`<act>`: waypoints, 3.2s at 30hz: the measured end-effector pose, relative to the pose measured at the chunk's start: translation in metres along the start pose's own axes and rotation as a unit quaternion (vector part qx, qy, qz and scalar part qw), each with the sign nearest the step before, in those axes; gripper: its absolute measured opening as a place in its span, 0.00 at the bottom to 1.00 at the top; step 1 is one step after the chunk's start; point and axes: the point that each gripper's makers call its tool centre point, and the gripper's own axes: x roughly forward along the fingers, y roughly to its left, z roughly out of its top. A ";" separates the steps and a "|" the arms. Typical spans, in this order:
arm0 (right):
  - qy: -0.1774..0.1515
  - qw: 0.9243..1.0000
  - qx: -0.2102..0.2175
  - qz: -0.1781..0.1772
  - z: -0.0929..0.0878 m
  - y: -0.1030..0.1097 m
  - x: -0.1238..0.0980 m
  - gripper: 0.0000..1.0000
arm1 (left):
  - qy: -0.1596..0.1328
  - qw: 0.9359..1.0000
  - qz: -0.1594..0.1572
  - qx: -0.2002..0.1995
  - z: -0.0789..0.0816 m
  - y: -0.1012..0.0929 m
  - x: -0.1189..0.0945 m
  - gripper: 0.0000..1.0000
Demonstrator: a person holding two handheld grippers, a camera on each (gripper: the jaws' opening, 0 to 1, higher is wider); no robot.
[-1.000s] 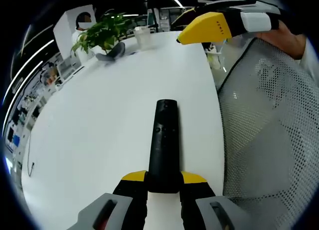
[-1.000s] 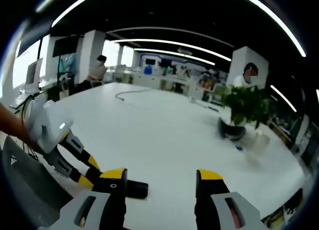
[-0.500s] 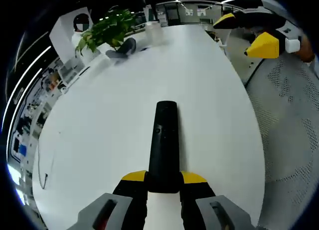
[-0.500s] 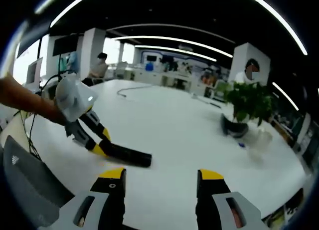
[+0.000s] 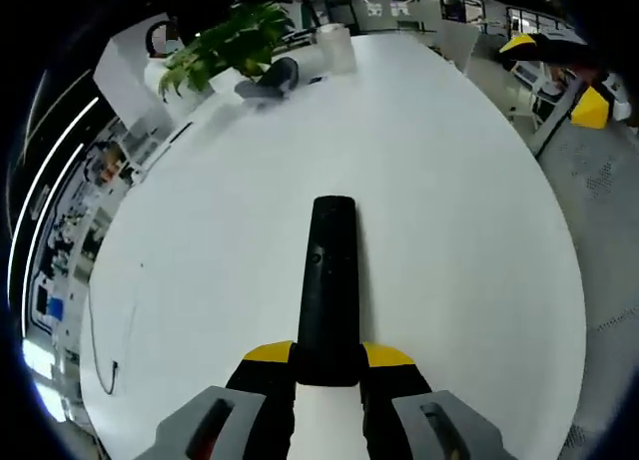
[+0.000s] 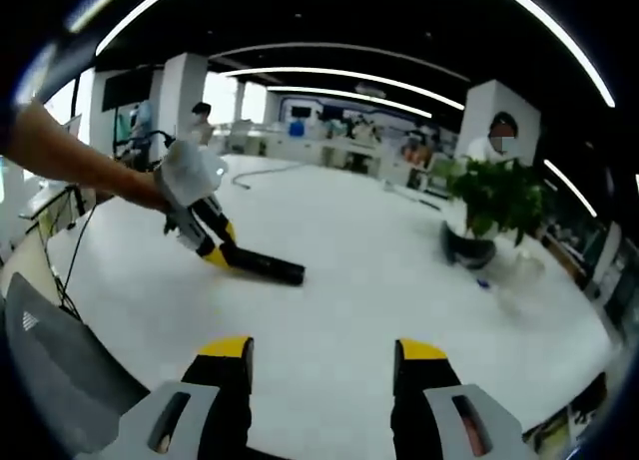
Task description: Press the specified remote control buttons in sequence, fully releasing each button before pressing the next.
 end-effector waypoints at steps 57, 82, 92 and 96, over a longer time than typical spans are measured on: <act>-0.054 0.998 0.014 0.007 0.021 -0.007 -0.013 0.62 | -0.112 0.950 0.105 -0.271 -0.028 0.033 -0.048 0.63; -0.047 0.998 0.037 -0.033 0.009 -0.047 -0.008 0.63 | -0.205 0.847 0.224 -0.436 -0.057 -0.119 -0.167 0.82; -0.056 0.996 0.061 -0.036 0.009 -0.050 -0.006 0.76 | -0.184 0.865 0.289 -0.366 -0.056 -0.120 -0.172 0.81; -0.057 0.996 0.051 -0.047 0.009 -0.051 -0.007 0.83 | -0.186 0.865 0.291 -0.363 -0.054 -0.120 -0.171 0.96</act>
